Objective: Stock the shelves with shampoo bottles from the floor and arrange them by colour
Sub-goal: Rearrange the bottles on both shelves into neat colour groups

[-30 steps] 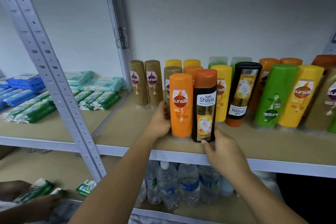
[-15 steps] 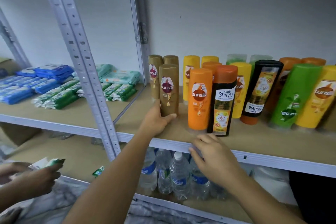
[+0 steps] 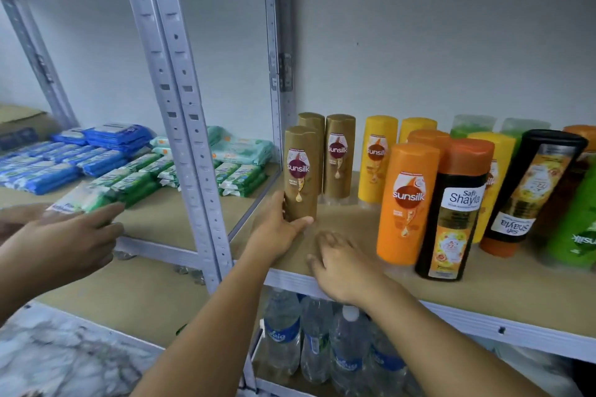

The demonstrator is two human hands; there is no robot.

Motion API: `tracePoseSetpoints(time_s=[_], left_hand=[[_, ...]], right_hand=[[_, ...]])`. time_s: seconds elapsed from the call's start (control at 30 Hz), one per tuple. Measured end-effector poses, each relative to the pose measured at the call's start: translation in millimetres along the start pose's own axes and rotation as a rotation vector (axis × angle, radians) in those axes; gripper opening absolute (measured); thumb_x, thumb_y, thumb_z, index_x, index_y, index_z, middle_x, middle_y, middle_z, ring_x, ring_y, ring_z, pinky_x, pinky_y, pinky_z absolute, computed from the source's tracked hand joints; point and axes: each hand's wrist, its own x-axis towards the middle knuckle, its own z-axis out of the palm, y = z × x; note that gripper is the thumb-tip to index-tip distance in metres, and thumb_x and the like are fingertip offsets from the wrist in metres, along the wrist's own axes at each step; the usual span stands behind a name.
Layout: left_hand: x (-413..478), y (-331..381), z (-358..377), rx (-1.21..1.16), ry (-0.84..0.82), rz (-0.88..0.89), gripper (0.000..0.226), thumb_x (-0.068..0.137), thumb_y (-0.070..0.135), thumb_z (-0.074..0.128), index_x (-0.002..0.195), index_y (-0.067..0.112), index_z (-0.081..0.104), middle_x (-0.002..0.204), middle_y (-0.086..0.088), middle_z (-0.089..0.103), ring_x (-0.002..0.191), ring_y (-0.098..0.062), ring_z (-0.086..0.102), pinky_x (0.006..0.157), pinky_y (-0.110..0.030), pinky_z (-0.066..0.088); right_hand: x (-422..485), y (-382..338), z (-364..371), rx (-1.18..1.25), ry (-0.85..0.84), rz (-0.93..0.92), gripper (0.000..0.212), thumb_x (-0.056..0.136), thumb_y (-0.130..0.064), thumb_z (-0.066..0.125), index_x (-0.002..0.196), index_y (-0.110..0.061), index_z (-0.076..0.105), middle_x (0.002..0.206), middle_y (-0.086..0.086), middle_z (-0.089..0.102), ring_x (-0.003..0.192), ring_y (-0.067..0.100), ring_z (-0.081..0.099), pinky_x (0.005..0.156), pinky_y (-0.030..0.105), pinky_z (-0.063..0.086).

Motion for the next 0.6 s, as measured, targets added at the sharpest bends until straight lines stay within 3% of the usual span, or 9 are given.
tracePoseSetpoints(time_s=[0.1,0.33,0.5,0.6], left_hand=[[10.6,-2.4,5.1,-0.008,0.029,-0.006,0.048,0.071,0.048,0.084,0.106,0.032,0.057,0.098,0.011,0.067,0.088,-0.012,0.065,0.081,-0.042,0.056],[23.2,3.1,14.7,-0.029,0.084,-0.014,0.042,0.073,0.040,0.086,0.105,0.025,0.064,0.094,0.011,0.067,0.087,-0.010,0.065,0.068,-0.022,0.047],[31.3,1.3,20.1,-0.007,0.097,-0.032,0.042,0.071,0.050,0.085,0.100,0.029,0.064,0.095,0.013,0.070,0.087,-0.009,0.066,0.077,-0.036,0.056],[30.8,0.6,20.5,0.033,0.092,-0.032,0.043,0.071,0.056,0.082,0.097,0.028,0.063,0.093,0.012,0.070,0.085,-0.010,0.066,0.076,-0.037,0.057]], right_hand=[[8.7,3.2,3.4,-0.024,-0.021,0.055,0.072,0.103,-0.054,0.019,0.160,-0.010,0.014,0.168,0.006,0.014,0.155,0.020,0.008,0.125,0.045,0.005],[5.7,1.7,13.5,-0.079,0.080,0.050,0.071,0.103,-0.052,0.018,0.160,-0.009,0.016,0.167,0.007,0.016,0.155,0.019,0.008,0.126,0.042,0.004],[5.9,2.9,14.2,-0.077,0.092,0.036,0.071,0.103,-0.052,0.018,0.159,-0.009,0.017,0.167,0.007,0.017,0.155,0.018,0.008,0.126,0.041,0.004],[5.5,2.9,15.1,-0.075,0.103,0.031,0.071,0.102,-0.051,0.018,0.159,-0.009,0.019,0.167,0.008,0.019,0.154,0.019,0.011,0.126,0.042,0.006]])
